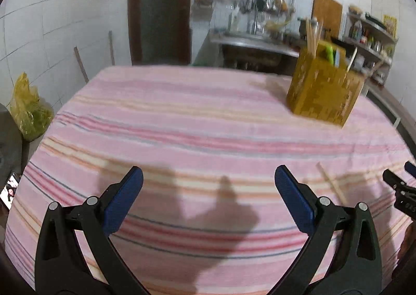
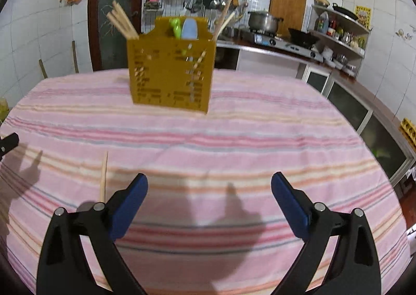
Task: Organize utensils
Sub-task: 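Lower both tools back toward the remaining utensils on the table, then close the left tool on the grey spoon while the right tool grasps a chopstick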
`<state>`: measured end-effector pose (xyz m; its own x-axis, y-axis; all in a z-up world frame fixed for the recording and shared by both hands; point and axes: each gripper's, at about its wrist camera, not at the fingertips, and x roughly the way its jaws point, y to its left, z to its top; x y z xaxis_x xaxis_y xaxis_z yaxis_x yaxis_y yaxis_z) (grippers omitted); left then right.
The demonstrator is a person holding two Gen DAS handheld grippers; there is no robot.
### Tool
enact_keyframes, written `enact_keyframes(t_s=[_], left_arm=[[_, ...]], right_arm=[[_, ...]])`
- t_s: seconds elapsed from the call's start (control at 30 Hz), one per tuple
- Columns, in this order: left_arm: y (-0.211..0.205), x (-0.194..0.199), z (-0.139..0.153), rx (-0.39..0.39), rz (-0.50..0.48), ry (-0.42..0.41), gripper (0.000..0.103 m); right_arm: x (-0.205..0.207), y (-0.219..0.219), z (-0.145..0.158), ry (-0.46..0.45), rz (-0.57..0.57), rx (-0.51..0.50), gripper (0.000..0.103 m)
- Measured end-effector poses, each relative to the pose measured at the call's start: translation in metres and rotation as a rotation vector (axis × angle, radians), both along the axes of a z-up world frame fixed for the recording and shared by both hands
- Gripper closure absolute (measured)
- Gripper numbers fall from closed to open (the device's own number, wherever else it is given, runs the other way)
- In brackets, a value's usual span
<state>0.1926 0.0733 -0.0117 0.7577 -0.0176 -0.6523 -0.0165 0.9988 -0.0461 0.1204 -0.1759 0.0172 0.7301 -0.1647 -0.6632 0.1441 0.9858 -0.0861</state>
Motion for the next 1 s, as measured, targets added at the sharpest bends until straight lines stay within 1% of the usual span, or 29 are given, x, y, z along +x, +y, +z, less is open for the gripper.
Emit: enact_keyframes(t_s=[0.13,0.27,0.43,0.5,0.6,0.7,0.73,0.77,0.83,0.87,0.9,0.93,1.0], left_arm=[[-0.004,0.003,-0.016,0.046,-0.025,0.041,0.005],[-0.006,0.007,-0.025,0.066,-0.034,0.064,0.005],[0.001,0.012,-0.032,0.039,-0.035,0.12,0.005],[0.004,0.013,-0.033,0.019,-0.03,0.126,0.005],[0.009,0.015,-0.035,0.005,-0.009,0.127,0.005],[0.013,0.019,-0.036,-0.001,-0.001,0.145,0.005],[0.013,0.02,-0.037,-0.002,0.001,0.151,0.005],[0.013,0.021,-0.037,0.0,0.004,0.155,0.005],[0.015,0.022,-0.036,-0.001,0.006,0.161,0.005],[0.014,0.023,-0.036,-0.002,0.006,0.164,0.005],[0.013,0.023,-0.035,-0.003,0.007,0.166,0.005],[0.013,0.023,-0.035,-0.003,0.006,0.167,0.005],[0.009,0.023,-0.033,0.004,0.004,0.167,0.005]], right_arm=[[-0.003,0.012,-0.012,0.026,0.012,-0.008,0.009],[-0.004,0.021,-0.018,0.042,0.022,-0.004,0.009],[0.005,0.035,-0.014,0.041,0.057,0.003,0.009],[0.013,0.041,-0.013,0.048,0.08,0.016,0.009],[0.027,0.054,-0.017,0.081,0.135,0.037,0.009],[0.036,0.065,-0.022,0.101,0.169,0.015,0.011],[0.038,0.068,-0.023,0.104,0.186,0.01,0.016],[0.041,0.072,-0.023,0.112,0.201,0.008,0.018],[0.045,0.079,-0.025,0.132,0.235,0.001,0.028],[0.048,0.082,-0.027,0.146,0.251,-0.005,0.031],[0.051,0.084,-0.029,0.155,0.264,-0.008,0.039],[0.055,0.087,-0.032,0.174,0.281,-0.014,0.052],[0.06,0.089,-0.035,0.196,0.307,0.01,0.064]])
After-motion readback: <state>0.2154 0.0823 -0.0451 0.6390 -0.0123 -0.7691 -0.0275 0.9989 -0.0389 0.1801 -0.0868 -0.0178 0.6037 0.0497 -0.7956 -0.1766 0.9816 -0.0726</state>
